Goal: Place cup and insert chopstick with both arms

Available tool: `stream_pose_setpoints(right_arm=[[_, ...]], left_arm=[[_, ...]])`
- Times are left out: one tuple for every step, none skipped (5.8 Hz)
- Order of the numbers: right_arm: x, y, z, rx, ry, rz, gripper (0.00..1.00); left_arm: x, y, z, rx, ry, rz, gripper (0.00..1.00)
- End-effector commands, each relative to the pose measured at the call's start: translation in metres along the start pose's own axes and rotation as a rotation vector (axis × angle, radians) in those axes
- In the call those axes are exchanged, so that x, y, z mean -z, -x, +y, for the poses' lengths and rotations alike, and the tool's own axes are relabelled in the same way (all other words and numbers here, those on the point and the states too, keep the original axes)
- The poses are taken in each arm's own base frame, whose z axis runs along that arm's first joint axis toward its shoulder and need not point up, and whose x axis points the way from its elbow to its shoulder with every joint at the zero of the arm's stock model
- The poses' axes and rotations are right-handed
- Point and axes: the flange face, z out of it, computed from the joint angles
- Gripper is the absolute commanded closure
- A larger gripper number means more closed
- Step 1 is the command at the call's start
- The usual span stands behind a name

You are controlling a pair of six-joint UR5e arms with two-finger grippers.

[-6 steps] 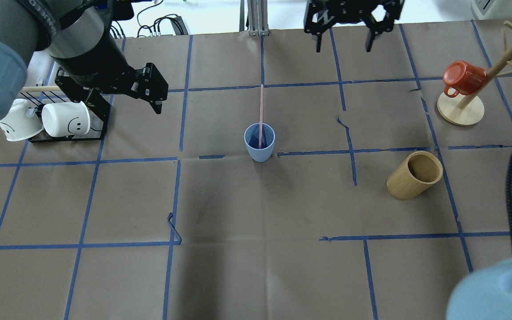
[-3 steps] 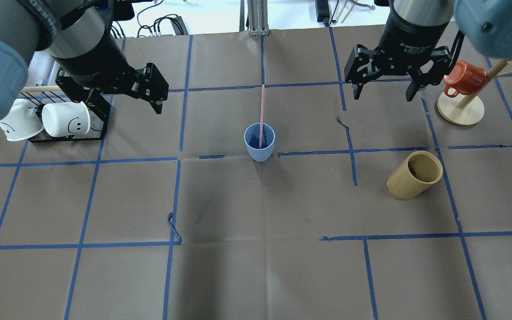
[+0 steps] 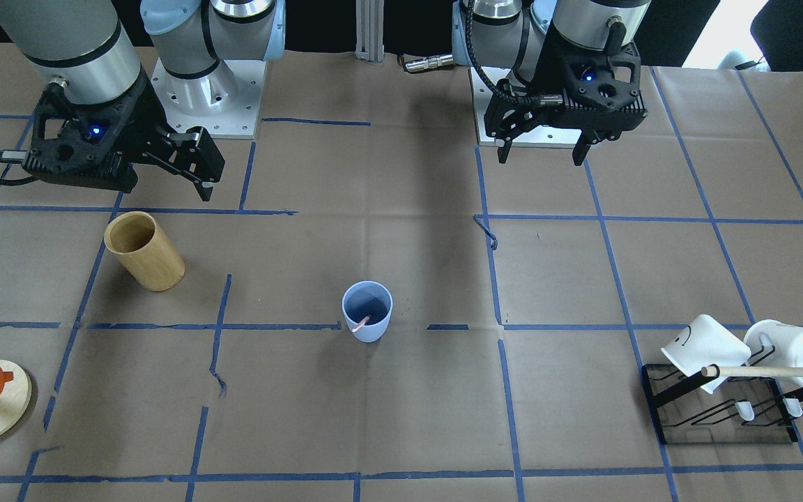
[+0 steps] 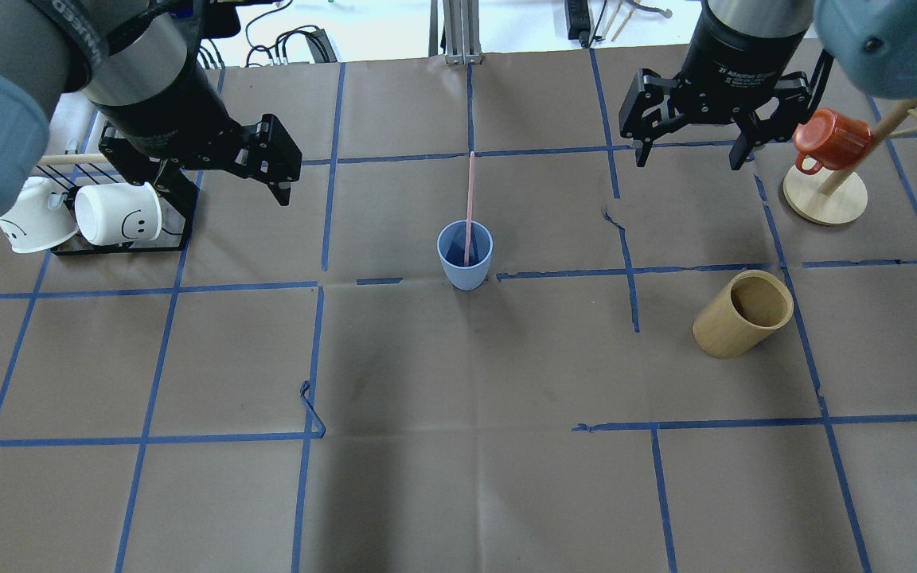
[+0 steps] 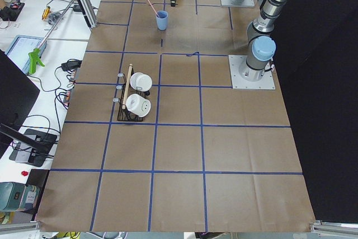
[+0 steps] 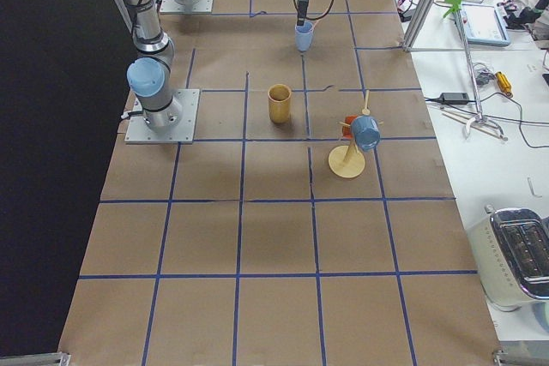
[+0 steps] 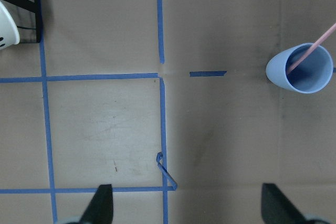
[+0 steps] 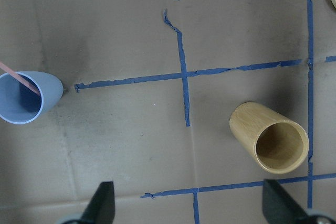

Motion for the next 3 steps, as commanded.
stream_pose_setpoints(right_arm=[[-0.0005,0.0003,-0.0011,0.001,0.005,0.002,0.00],[-0.0015,0.0003,-0.0007,0.001,0.010,0.003,0.00],[-0.0037,0.0001,0.0003,0.001,0.015,0.004,0.00]], left_arm=[[-0.0003,0.0000,0.0005,0.000,0.001,0.000,0.00],[-0.0003,0.0000,0.0005,0.000,0.001,0.000,0.00],[-0.0003,0.0001,0.0012,0.000,0.001,0.000,0.00]])
